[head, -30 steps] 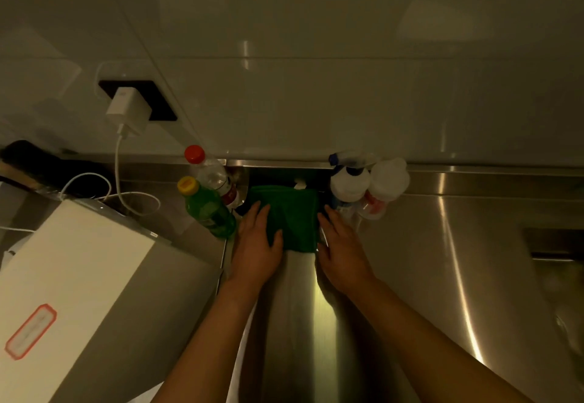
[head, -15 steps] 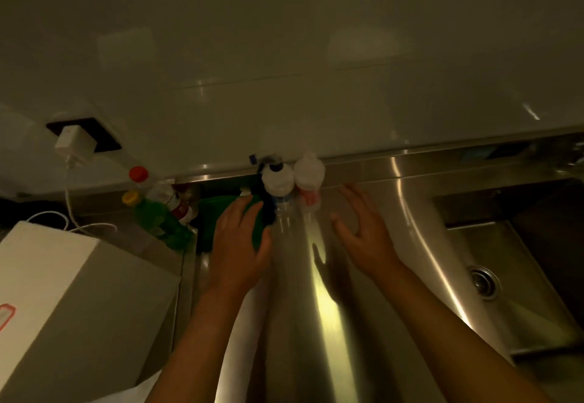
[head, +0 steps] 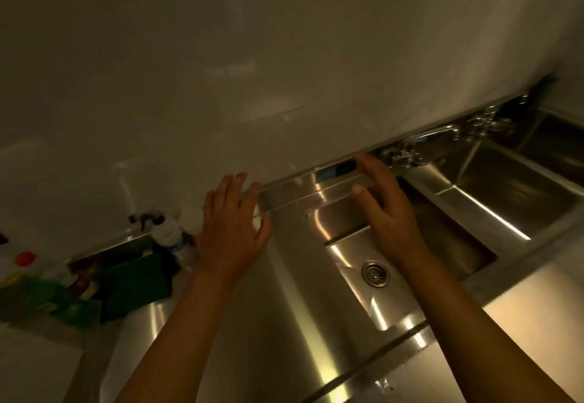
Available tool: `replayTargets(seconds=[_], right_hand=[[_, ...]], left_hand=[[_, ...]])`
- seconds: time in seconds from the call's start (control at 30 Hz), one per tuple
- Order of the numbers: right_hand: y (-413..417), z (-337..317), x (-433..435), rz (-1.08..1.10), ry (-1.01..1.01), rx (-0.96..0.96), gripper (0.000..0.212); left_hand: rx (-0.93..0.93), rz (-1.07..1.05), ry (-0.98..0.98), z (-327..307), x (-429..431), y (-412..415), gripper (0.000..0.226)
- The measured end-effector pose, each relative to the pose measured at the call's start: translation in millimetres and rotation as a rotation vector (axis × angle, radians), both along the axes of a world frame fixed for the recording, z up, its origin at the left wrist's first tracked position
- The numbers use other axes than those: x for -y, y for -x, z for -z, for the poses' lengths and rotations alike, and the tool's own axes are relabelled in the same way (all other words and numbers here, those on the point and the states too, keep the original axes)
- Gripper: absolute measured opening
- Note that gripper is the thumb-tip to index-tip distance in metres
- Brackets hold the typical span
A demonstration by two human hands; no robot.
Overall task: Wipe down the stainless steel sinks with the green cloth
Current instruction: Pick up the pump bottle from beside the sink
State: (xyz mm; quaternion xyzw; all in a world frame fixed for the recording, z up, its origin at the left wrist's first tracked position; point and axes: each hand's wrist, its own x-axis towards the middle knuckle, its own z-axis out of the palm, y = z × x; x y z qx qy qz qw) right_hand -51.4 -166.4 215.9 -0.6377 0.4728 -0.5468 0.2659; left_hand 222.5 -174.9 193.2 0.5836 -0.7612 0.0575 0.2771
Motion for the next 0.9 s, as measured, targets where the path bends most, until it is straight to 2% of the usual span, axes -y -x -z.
replayTargets(seconds=[0.2, 0.33, 0.47, 0.7, 0.9], right_hand=[[132.3, -44.1, -57.8, 0.151, 0.034, 0.0, 0.056], [211.4, -67.6, -100.6, 0.262, 0.067, 0.023, 0.059], [282.4, -85.5, -141.4, 0.346, 0.116, 0.019, 0.054], [381.3, -105.3, -197.7, 0.6, 0.15, -0.019, 0.058], [437.3, -109.0, -227.7, 0.754, 0.164, -0.051, 0.053]], left_hand=[[0.073, 0.148, 0.081, -45.8, -7.0, 128.8, 0.059], [0.037, 0.269, 0.125, -61.7, -14.6, 213.9, 0.058], [0.015, 0.381, 0.162, -74.0, -22.7, 293.2, 0.056], [-0.035, 0.588, 0.164, -92.4, -30.3, 413.1, 0.059], [-0.105, 0.736, 0.19, -98.8, -25.7, 500.0, 0.058]])
